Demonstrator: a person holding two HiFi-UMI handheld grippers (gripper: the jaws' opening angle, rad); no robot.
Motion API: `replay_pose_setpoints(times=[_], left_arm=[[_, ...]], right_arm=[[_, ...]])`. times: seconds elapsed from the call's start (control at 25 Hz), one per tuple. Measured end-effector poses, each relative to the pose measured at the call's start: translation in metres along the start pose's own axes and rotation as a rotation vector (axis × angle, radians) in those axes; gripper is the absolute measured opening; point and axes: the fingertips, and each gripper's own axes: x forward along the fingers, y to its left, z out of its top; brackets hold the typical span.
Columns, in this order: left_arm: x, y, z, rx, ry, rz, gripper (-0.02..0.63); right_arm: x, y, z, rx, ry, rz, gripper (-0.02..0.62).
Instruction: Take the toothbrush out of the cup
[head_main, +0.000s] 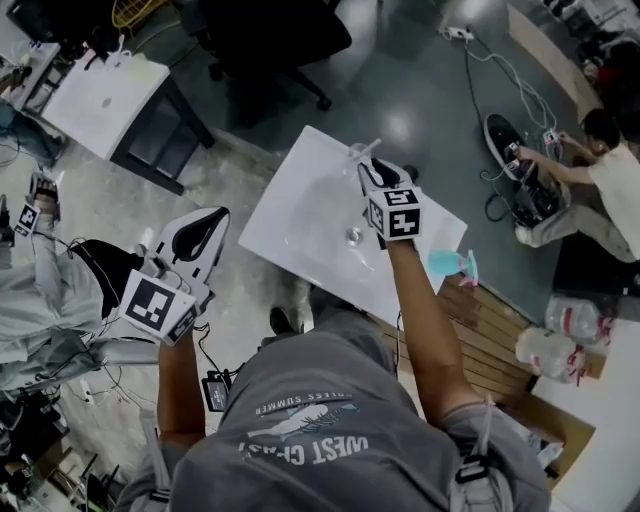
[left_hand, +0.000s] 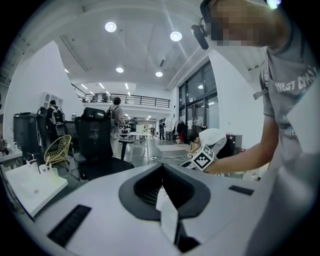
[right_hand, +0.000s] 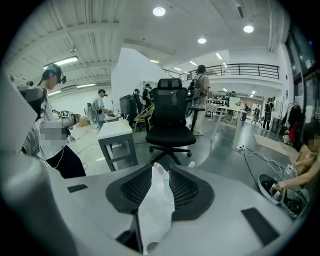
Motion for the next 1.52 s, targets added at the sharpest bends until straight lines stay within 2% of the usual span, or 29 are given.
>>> replay_pose_setpoints(times=[0.4, 0.48, 0.6, 0.68, 0.96, 1.52], left_arm=[[0.007, 0.001, -0.015, -0.03, 0.032, 0.002, -0.002], [0.007, 0.002, -0.018, -0.038, 0.041, 0.001, -0.002], [0.008, 0.015, -0.016, -0.05, 0.046, 0.0, -0.002], [0.008, 0.021, -0.014, -0.058, 0.048, -0.002, -0.002], [0.005, -0.002, -0.016, -0.029, 0.024, 0.004, -0.002], [-0.011, -0.022, -0.002, 0.004, -0.009, -0.028, -0.002]], right_arm=[[0.032, -0.006, -0.029, -0.072, 0.121, -0.051, 0.137], [0.037, -0.007, -0.032, -0.075, 0.138, -0.058, 0.125], [0.042, -0.007, -0.028, -0.086, 0.17, -0.079, 0.074], [0.045, -0.007, -0.024, -0.096, 0.175, -0.093, 0.072], [0.017, -0.007, -0.019, -0.101, 0.096, -0.104, 0.071], [-0.055, 0.011, 0.035, -0.159, -0.069, -0.148, 0.069]])
